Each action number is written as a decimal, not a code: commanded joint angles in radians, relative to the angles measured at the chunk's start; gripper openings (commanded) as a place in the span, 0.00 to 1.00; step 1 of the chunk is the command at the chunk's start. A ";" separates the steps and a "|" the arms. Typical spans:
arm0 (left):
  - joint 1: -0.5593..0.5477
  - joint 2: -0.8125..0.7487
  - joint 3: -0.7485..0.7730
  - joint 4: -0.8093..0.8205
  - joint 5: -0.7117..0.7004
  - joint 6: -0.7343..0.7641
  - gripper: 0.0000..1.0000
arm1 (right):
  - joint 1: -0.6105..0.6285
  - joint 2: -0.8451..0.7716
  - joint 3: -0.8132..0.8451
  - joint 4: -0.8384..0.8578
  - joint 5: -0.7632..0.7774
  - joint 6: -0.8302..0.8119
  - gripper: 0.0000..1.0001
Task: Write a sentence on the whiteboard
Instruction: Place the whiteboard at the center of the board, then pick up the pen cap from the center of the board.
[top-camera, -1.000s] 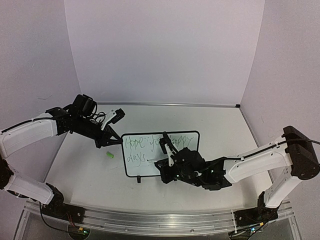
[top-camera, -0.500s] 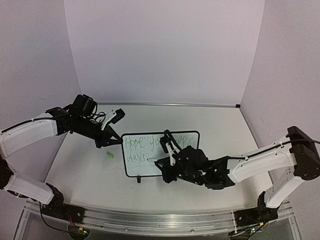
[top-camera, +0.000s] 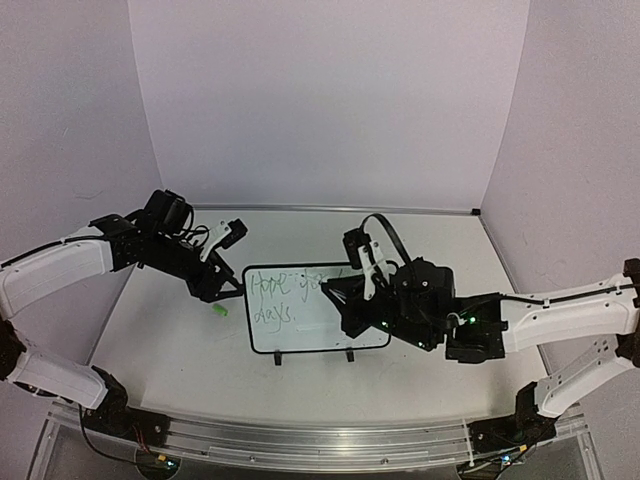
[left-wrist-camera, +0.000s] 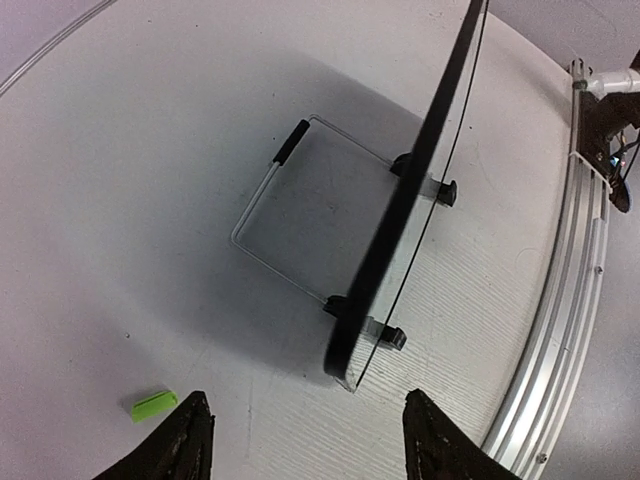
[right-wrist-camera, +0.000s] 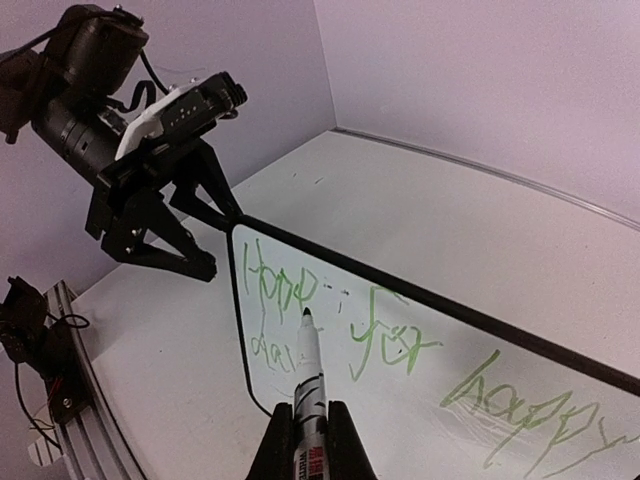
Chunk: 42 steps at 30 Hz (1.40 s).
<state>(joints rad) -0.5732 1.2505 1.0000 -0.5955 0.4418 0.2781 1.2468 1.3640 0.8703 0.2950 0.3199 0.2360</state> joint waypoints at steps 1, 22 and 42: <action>0.010 -0.072 0.011 0.017 -0.040 -0.023 0.67 | -0.016 -0.057 0.081 -0.095 0.106 -0.076 0.00; 0.028 -0.105 -0.147 0.134 -0.583 -1.055 0.67 | -0.599 -0.163 0.170 -0.369 -0.213 -0.021 0.00; 0.018 0.218 -0.312 0.502 -0.387 -1.287 0.61 | -0.636 -0.237 0.021 -0.270 -0.276 0.014 0.00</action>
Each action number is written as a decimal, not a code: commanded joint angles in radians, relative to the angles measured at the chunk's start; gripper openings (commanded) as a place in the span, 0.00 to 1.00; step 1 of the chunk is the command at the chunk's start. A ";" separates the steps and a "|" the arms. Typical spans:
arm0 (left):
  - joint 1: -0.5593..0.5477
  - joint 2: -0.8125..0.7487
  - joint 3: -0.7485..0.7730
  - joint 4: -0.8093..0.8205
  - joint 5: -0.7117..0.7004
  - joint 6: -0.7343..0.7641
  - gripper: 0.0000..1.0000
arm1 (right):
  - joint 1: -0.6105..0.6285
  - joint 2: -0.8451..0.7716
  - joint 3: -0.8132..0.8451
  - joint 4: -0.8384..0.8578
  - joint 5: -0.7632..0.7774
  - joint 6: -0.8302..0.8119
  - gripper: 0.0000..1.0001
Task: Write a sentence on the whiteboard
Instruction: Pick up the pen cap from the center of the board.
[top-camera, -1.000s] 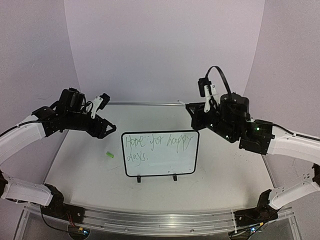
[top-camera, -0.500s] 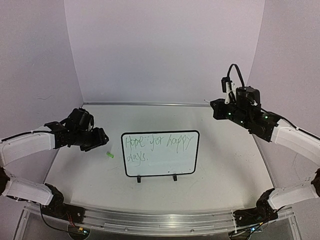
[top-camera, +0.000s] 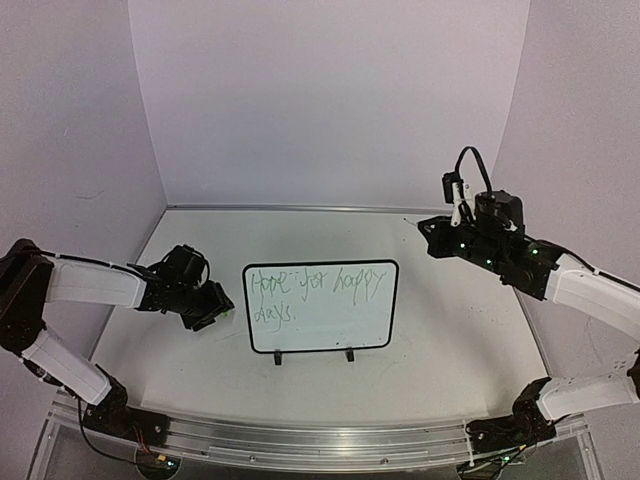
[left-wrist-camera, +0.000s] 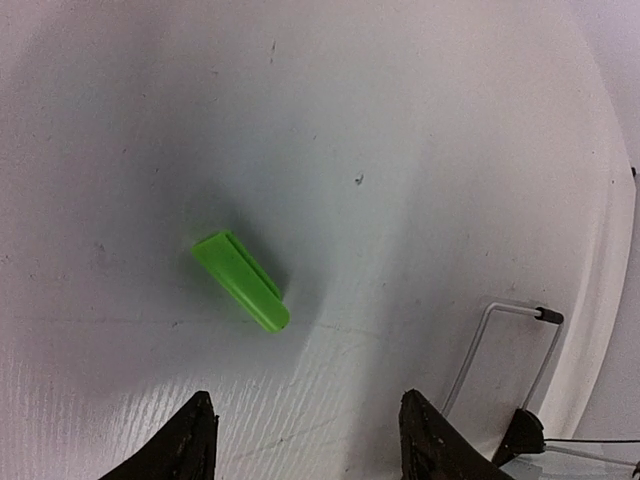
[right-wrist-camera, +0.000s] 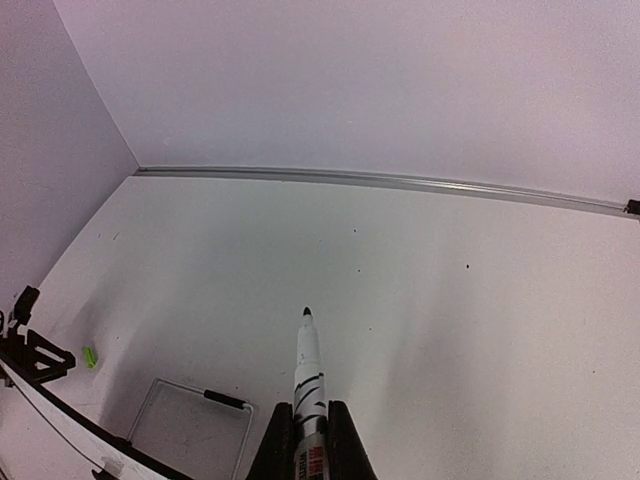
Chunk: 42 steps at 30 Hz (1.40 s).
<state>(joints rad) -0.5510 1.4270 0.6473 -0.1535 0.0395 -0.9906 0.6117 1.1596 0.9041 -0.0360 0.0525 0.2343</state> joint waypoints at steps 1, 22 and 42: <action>-0.004 0.052 0.043 0.066 0.017 -0.017 0.61 | -0.001 -0.036 -0.016 0.062 -0.008 0.017 0.00; -0.004 0.257 0.145 0.176 -0.017 0.105 0.56 | -0.001 -0.067 -0.050 0.064 0.001 0.053 0.00; 0.122 0.163 0.338 -0.114 0.050 0.608 0.60 | 0.000 -0.072 -0.066 0.064 -0.005 0.077 0.00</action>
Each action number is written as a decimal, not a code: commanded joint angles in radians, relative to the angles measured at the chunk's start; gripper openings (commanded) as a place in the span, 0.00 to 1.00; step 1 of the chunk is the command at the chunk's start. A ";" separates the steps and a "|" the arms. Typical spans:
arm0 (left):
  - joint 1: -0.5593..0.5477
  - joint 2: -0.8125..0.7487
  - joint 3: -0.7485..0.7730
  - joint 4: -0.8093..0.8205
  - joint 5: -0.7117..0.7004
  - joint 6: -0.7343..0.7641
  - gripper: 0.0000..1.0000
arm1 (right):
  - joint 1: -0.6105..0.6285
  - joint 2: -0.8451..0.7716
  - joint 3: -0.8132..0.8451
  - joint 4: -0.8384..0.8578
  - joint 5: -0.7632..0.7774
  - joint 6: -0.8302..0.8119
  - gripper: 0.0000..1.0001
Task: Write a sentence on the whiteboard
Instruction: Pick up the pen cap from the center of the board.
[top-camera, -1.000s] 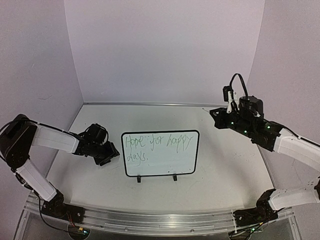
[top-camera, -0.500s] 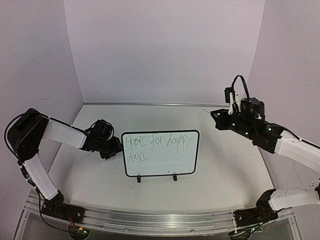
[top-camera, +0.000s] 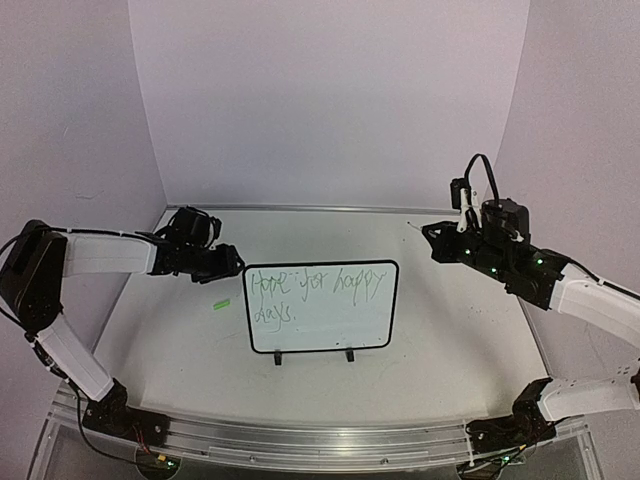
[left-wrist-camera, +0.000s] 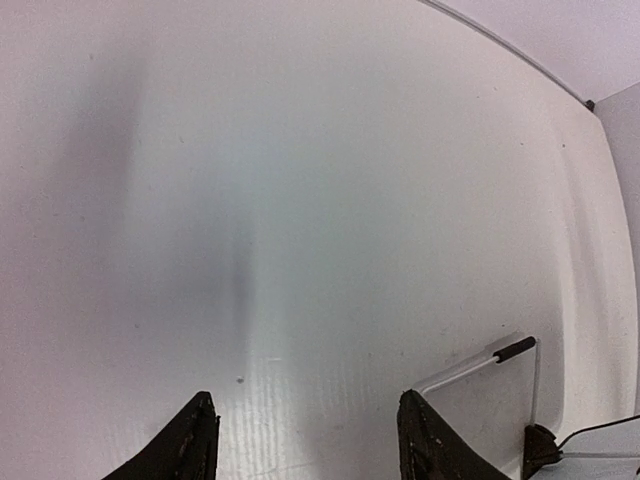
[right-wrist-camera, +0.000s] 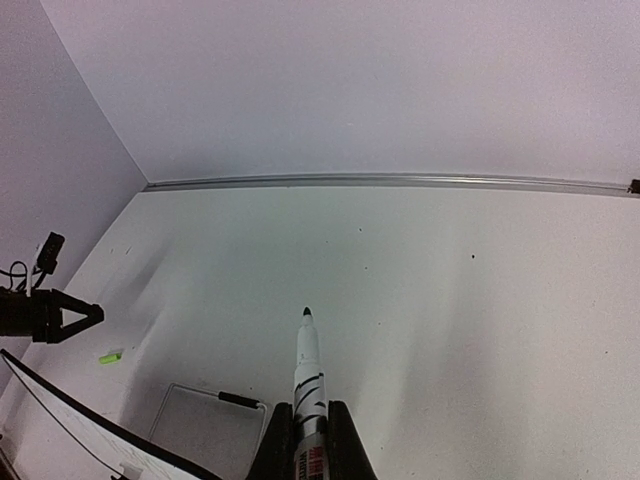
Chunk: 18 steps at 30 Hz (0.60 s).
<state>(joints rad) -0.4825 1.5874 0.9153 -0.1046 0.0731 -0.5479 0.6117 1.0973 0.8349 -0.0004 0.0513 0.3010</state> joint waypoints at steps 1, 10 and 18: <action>0.059 0.015 0.083 -0.186 0.021 0.194 0.60 | -0.001 -0.010 0.004 0.029 -0.005 0.010 0.00; 0.064 0.109 0.139 -0.300 0.042 0.313 0.60 | -0.001 -0.008 0.006 0.028 -0.004 0.014 0.00; 0.063 0.151 0.123 -0.304 0.062 0.321 0.59 | -0.001 0.002 0.012 0.026 -0.007 0.017 0.00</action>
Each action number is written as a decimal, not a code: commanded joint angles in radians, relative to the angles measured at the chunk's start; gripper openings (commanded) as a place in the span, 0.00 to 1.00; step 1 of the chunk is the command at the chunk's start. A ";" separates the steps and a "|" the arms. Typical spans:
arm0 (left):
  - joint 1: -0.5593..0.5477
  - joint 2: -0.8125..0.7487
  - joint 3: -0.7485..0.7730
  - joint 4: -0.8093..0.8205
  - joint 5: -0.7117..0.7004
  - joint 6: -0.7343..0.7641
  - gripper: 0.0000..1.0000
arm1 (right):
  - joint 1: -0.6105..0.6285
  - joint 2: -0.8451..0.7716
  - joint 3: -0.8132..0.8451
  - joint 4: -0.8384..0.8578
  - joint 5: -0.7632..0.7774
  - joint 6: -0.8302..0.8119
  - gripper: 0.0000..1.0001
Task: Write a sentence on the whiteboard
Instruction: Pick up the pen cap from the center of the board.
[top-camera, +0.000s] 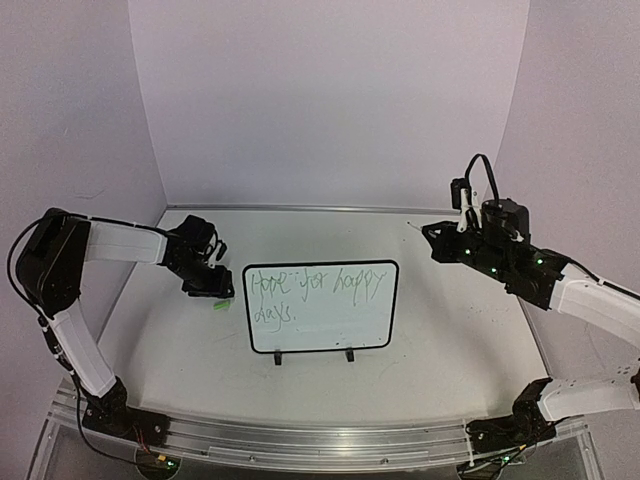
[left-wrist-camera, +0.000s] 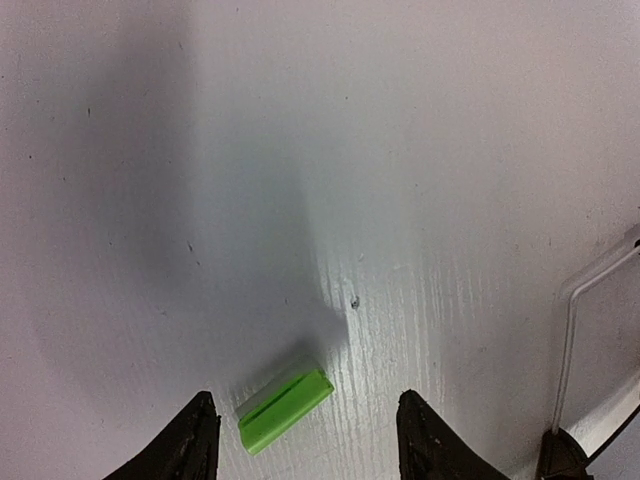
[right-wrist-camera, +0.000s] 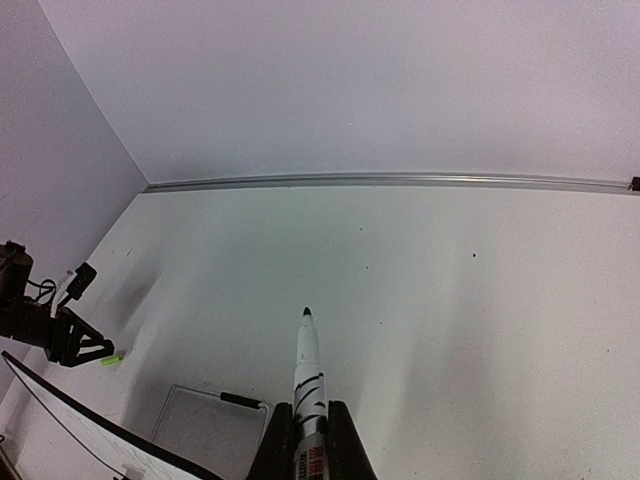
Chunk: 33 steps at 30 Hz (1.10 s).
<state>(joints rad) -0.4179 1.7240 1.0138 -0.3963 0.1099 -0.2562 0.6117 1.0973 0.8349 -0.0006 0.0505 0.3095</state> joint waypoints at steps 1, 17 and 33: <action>-0.001 0.018 0.022 -0.010 0.028 0.030 0.59 | -0.001 0.004 0.013 0.027 -0.007 0.008 0.00; -0.002 0.034 -0.029 -0.032 0.081 0.004 0.55 | -0.001 0.009 0.004 0.027 0.000 0.012 0.00; -0.004 0.044 -0.028 -0.069 0.018 -0.032 0.33 | -0.001 -0.008 -0.011 0.027 0.011 0.016 0.00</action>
<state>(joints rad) -0.4179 1.7645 0.9810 -0.4217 0.1537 -0.2743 0.6117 1.1069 0.8295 -0.0006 0.0509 0.3168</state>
